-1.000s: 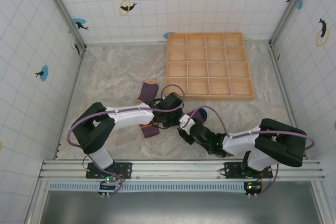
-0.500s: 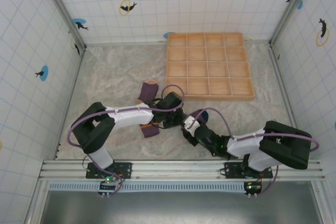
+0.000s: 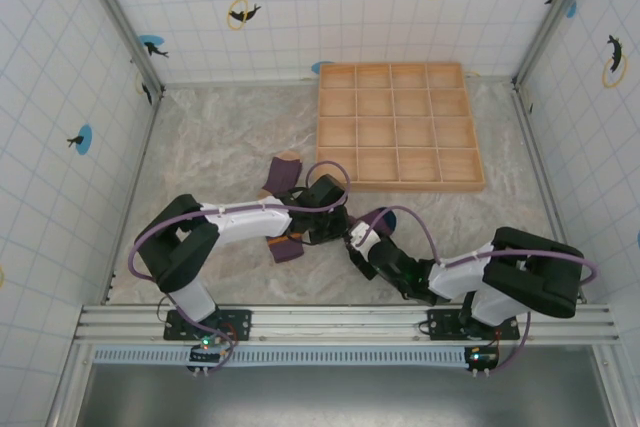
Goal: Roll the socks
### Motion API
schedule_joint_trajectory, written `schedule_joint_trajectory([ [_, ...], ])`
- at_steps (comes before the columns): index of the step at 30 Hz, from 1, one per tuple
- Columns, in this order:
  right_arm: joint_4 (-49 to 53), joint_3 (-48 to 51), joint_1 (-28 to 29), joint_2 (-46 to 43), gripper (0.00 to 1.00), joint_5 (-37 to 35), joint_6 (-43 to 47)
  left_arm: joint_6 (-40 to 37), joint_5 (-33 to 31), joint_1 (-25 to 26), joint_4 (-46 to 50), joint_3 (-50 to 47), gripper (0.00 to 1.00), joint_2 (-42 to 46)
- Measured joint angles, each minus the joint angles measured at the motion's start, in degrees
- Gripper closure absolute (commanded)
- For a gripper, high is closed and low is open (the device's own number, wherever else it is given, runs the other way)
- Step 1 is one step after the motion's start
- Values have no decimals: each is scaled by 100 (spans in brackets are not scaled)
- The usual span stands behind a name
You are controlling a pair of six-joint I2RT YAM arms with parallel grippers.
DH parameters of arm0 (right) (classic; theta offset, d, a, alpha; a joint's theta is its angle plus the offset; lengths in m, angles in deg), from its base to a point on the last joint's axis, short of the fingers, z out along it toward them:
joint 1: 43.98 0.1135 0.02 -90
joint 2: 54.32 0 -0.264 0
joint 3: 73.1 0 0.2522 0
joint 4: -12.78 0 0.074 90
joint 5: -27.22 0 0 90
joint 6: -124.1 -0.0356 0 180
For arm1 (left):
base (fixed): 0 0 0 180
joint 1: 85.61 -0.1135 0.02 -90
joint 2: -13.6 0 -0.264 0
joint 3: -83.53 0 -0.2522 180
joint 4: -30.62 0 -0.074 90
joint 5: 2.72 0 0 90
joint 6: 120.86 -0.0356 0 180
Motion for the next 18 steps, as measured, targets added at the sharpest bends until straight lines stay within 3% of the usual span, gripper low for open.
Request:
schedule_joint_trajectory([
  [4, -4, 0, -2, 46, 73, -17, -59, 2, -2, -9, 0, 0, 100, 0],
  [6, -13, -2, -7, 57, 89, -9, -83, -2, -7, -13, 0, 0, 84, 0],
  [8, -15, -9, -31, 61, 98, 28, -153, 2, -39, -15, 2, -2, 63, 4],
  [12, -81, -11, -251, 66, 100, 356, -426, -13, -133, -13, 4, -50, 31, 92],
  [18, -437, 170, -898, 7, 100, 1469, -1213, -17, -221, 2, -116, -140, 25, 378],
])
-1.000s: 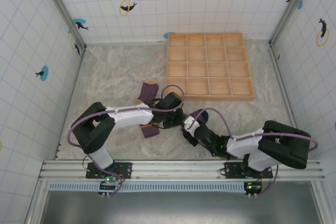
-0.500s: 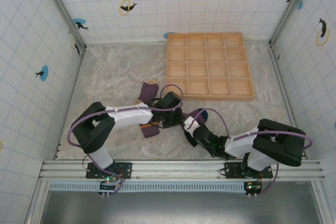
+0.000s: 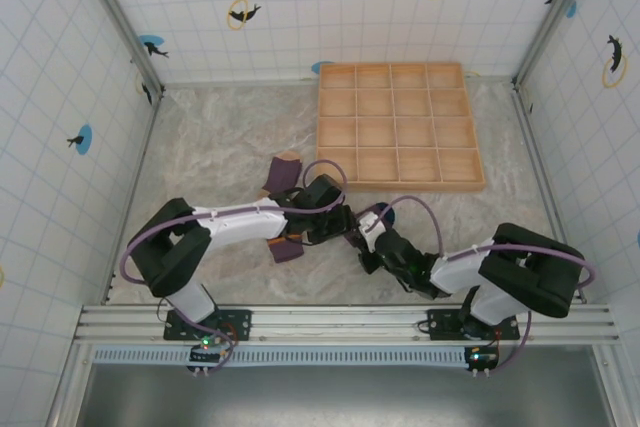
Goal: Roll the socks
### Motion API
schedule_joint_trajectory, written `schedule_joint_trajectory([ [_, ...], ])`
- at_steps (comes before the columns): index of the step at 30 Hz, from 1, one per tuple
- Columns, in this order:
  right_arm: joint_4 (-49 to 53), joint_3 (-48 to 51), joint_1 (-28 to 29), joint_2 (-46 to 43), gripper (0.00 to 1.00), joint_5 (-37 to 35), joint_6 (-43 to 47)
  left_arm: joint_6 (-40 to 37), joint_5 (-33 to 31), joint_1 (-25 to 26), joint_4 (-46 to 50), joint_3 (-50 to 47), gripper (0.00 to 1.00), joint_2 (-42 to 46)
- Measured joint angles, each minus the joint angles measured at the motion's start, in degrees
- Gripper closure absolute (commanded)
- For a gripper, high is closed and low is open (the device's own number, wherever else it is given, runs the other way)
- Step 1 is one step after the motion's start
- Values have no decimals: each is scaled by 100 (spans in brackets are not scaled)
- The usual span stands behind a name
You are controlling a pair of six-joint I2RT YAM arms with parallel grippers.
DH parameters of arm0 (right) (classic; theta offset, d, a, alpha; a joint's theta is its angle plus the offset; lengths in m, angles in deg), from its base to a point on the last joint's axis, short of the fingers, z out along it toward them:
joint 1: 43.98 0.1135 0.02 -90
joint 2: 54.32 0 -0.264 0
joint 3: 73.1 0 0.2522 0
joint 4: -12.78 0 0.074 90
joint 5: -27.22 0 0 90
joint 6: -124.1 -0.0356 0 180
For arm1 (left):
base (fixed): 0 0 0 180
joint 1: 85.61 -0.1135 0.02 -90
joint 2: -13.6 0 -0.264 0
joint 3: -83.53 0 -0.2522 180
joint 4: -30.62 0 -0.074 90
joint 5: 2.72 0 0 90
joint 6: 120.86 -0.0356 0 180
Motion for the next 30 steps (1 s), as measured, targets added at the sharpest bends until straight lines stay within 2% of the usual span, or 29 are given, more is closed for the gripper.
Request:
schedule_joint_trajectory([
  [12, -529, 535, -999, -223, 100, 1580, -1864, -4, -210, 0, -446, -256, 26, 348],
  [17, -833, 789, -1410, -227, 100, 2041, -2618, 9, -205, 2, -535, -365, 31, 354],
  [30, -715, 887, -2013, -328, 100, 2551, -4194, 11, -52, 247, -1049, -365, 36, 15],
])
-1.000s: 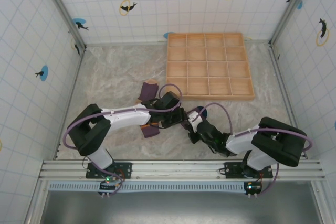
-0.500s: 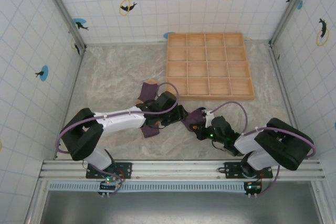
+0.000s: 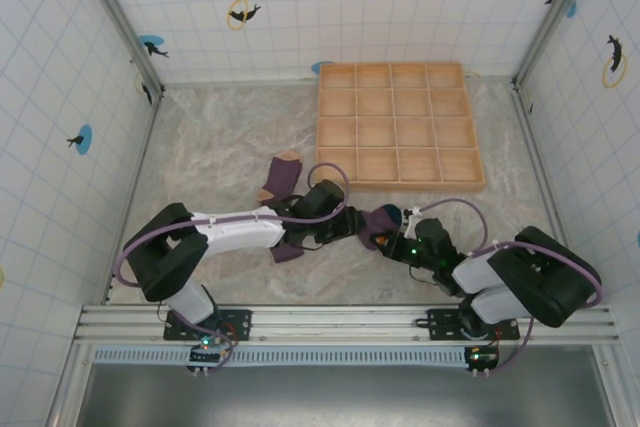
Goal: Roll the socks
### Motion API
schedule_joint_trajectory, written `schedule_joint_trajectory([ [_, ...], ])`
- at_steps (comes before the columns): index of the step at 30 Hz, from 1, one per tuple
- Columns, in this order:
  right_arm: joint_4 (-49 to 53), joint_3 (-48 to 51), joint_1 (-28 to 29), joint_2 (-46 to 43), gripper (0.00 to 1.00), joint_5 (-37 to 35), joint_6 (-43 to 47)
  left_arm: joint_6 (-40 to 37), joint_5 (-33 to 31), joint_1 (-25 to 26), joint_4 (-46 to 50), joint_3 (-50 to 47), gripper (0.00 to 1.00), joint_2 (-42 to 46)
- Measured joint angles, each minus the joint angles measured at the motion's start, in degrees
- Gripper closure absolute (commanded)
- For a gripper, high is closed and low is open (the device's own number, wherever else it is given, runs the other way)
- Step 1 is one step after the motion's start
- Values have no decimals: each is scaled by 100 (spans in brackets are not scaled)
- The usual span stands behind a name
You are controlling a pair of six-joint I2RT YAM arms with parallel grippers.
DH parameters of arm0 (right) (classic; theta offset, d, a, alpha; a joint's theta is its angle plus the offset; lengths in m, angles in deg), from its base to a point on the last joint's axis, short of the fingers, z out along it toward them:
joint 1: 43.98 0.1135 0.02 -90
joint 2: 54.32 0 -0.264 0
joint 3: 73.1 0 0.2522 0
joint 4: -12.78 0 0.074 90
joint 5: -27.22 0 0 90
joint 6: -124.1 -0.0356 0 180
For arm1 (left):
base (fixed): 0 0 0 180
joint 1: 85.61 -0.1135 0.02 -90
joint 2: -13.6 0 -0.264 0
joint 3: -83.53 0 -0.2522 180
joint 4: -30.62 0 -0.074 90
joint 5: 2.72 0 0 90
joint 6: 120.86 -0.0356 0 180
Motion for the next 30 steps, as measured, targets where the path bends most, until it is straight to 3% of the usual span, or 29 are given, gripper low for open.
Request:
schedule_joint_trajectory([
  [14, -4, 0, -352, 160, 100, 361, -776, -2, 120, 7, -1051, -63, 45, -791],
  [23, -116, 0, -398, 243, 100, 446, -927, 9, 81, 7, -1528, 17, 66, -1158],
  [26, -144, 0, -433, 238, 90, 437, -940, 31, 70, 7, -1672, 81, 81, -1248],
  [30, -31, 2, -435, 83, 61, 435, -868, 13, -13, 28, -1663, 103, 100, -1246],
])
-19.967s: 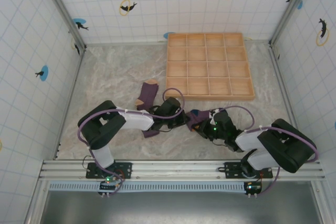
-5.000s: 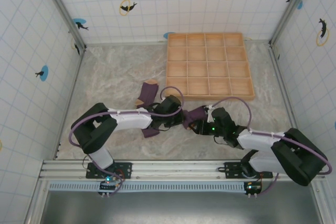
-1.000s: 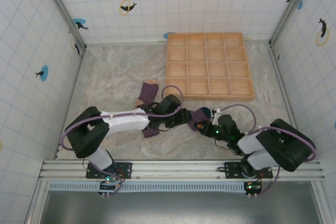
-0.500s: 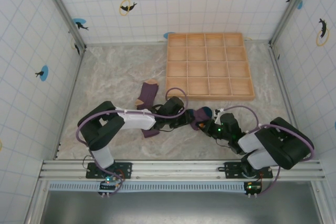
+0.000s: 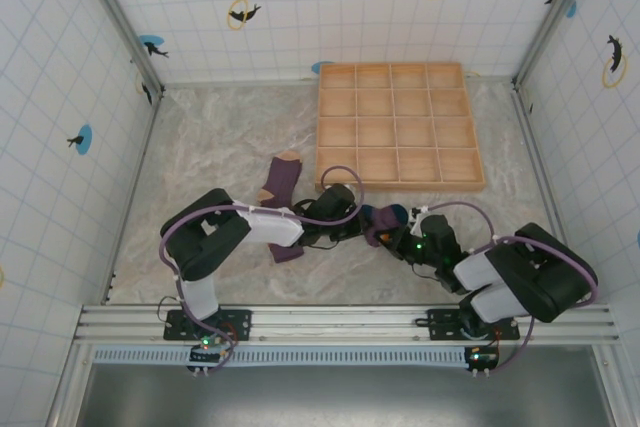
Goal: Roll the socks
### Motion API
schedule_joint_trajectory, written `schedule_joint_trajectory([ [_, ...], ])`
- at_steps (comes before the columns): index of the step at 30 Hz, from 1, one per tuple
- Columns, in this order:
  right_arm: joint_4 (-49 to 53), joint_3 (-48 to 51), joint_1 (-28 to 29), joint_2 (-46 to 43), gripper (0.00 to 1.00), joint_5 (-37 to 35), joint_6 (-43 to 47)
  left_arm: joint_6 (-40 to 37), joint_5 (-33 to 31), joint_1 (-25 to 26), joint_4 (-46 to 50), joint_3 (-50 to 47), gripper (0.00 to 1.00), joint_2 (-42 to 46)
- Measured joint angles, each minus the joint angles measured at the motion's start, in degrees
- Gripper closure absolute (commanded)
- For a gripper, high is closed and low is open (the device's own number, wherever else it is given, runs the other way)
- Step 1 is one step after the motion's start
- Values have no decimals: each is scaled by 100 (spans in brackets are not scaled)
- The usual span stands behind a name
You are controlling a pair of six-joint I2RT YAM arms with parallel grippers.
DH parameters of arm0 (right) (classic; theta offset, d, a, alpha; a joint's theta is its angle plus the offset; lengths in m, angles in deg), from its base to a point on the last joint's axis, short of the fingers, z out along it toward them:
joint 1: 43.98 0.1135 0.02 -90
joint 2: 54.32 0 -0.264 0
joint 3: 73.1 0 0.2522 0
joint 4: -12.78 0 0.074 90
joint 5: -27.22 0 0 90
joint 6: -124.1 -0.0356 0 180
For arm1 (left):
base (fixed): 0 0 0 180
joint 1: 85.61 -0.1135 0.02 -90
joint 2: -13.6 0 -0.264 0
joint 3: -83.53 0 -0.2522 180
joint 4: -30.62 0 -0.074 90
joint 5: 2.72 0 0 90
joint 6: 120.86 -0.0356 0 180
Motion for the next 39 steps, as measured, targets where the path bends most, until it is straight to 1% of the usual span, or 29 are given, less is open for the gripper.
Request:
schedule_joint_trajectory([
  [1, 76, 11, 2, -90, 55, 7, 44, 9, -31, 2, 52, 26, 100, 4],
  [3, 275, 20, 7, -369, 48, 33, 216, 7, -76, -2, 184, 94, 100, 7],
  [6, 922, 13, 26, -885, 40, 39, 553, -13, -166, -35, 459, 205, 100, 35],
  [8, 1478, -61, 85, -1314, 36, -31, 901, -20, -247, -79, 723, 254, 100, 111],
  [10, 2055, -173, 164, -1729, 34, -155, 1283, -22, -328, -101, 1032, 282, 100, 223],
  [14, 2848, -437, 339, -2315, 30, -424, 2024, -22, -402, -129, 1567, 330, 100, 411],
  [19, 3440, -758, 870, -2625, 30, -1040, 3069, -17, -387, -129, 2138, 389, 100, 566],
  [21, 3534, -804, 1207, -2643, 30, -1438, 3560, -17, -365, -129, 2308, 459, 100, 568],
  [24, 3587, -811, 1989, -2632, 32, -2184, 4354, -33, -319, -131, 2549, 564, 100, 568],
  [27, 3423, -811, 2712, -2573, 34, -2949, 5134, -44, -295, -131, 2686, 603, 100, 568],
  [28, 3314, -809, 2859, -2533, 34, -3161, 5351, -68, -278, -142, 2761, 636, 100, 568],
  [31, 2905, -798, 3095, -2302, 34, -3602, 5919, -144, -212, -162, 2949, 743, 100, 568],
  [33, 2660, -798, 3154, -2059, 34, -3764, 6190, -166, -175, -170, 3012, 761, 100, 568],
  [39, 2076, -800, 3276, -1266, 36, -4004, 6695, -166, -42, -212, 3084, 772, 100, 568],
])
